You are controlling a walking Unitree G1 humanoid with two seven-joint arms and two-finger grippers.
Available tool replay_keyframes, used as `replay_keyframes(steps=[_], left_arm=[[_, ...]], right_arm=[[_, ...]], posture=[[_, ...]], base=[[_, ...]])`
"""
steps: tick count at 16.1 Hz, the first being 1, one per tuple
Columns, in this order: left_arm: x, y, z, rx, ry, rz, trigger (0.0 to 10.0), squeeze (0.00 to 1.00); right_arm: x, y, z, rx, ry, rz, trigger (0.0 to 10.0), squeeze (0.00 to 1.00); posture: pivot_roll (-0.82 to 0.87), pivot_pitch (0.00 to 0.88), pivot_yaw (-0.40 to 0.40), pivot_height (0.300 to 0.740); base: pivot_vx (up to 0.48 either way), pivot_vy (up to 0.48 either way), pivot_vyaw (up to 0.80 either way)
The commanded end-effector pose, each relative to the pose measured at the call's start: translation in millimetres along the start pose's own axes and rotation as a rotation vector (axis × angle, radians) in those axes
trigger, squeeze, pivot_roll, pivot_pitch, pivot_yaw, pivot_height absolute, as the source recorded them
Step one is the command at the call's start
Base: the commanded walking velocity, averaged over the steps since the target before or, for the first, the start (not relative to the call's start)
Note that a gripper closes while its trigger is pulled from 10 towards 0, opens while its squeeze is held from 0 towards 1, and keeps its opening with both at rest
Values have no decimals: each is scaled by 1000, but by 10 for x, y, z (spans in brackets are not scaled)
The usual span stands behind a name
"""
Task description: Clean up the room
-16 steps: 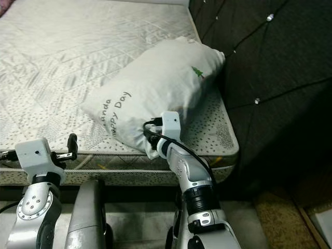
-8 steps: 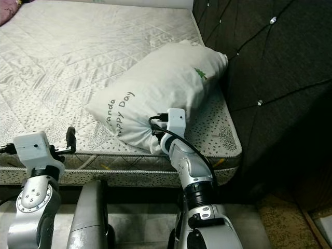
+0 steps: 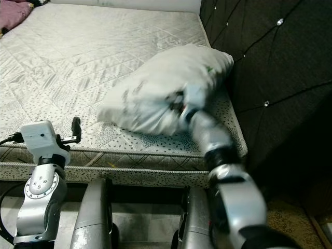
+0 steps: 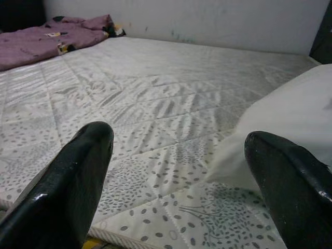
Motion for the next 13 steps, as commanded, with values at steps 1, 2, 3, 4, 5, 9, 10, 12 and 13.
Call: replay_keyframes(steps=[1, 2, 3, 4, 5, 9, 10, 12, 13], left_arm=[[-18, 18, -13, -10, -4, 2, 10000, 0], [-48, 14, -43, -19, -9, 7, 10000, 0], [-69, 16, -61, -24, -11, 10, 10000, 0], [-78, 33, -83, -28, -13, 8, 10000, 0], [-80, 47, -96, -30, -16, 5, 10000, 0], [-137, 50, -71, -31, -3, 20, 10000, 0], [-148, 59, -97, -41, -2, 23, 10000, 0], [-137, 93, -148, -54, -6, 19, 10000, 0], [-134, 106, -155, -56, -7, 18, 10000, 0]], right_arm=[[323, -78, -422, -132, -33, -97, 0, 0], [488, -136, -645, -195, -68, -128, 0, 0], [583, -186, -790, -240, -106, -148, 0, 0], [651, -265, -987, -303, -148, -168, 0, 0], [653, -386, -1215, -391, -160, -177, 0, 0], [492, -694, -1665, -560, -162, -142, 0, 0], [378, -716, -1677, -560, -158, -125, 0, 0], [39, -707, -1583, -522, -126, -83, 0, 0], [-109, -693, -1504, -502, -110, -72, 0, 0]], posture=[[25, 0, -28, 519], [21, 0, -28, 519], [17, 0, -25, 519], [15, 0, -27, 519], [15, 0, -33, 519], [-8, 0, -14, 519], [-11, 0, -8, 519], [-17, 0, 13, 519], [-26, 0, 26, 519]], base=[[0, 0, 0], [0, 0, 0], [0, 0, 0], [0, 0, 0], [0, 0, 0], [0, 0, 0], [0, 0, 0], [0, 0, 0], [0, 0, 0]])
Point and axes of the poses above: a point about 5 cm out from each wrist's last joint towards the gripper, its own y axis pointing out of the wrist towards the gripper, its own x axis along the axis of the wrist's last joint, z = x × y, the point moved 2 cm from there along y, pointing out of the wrist towards the gripper, and after that the axes turned 14 degrees about -y, right-handed, at the moved point
